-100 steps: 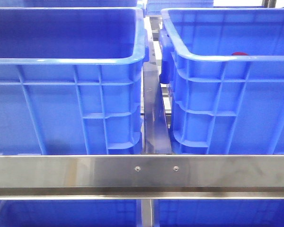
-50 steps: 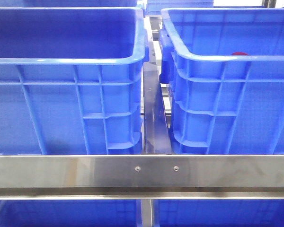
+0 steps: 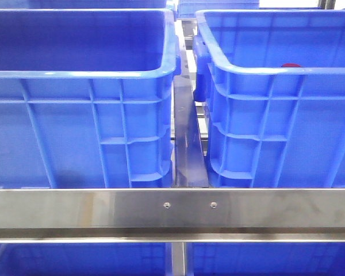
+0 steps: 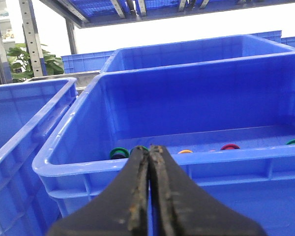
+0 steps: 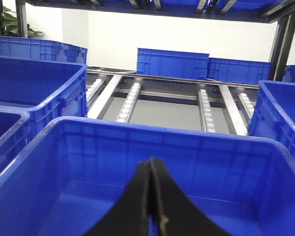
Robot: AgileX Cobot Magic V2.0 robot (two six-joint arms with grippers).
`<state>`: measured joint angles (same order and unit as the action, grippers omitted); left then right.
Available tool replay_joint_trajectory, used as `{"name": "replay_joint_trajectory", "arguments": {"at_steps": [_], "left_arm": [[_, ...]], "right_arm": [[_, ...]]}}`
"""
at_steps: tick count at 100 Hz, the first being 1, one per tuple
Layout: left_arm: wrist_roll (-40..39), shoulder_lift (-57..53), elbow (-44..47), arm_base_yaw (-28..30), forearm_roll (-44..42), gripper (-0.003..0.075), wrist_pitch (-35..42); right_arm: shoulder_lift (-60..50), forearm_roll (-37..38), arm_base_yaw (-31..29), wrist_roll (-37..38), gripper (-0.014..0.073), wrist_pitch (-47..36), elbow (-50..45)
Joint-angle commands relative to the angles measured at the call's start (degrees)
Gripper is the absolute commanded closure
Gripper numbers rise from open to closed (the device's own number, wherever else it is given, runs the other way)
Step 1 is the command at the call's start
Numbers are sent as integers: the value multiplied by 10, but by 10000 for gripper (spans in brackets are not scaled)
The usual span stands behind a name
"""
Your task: Pick red and yellow buttons and place in box
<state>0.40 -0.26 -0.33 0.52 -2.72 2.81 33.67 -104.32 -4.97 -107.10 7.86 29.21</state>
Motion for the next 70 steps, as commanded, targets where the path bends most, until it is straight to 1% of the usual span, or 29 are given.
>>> {"name": "replay_joint_trajectory", "arguments": {"at_steps": [1, 70], "left_arm": [[-4, -20, 29, -2, 6, 739, 50], [-4, -20, 29, -2, 6, 739, 50]], "right_arm": [[0, -56, 1, -2, 662, 18, 15], [0, -52, 1, -2, 662, 10, 15]]}}
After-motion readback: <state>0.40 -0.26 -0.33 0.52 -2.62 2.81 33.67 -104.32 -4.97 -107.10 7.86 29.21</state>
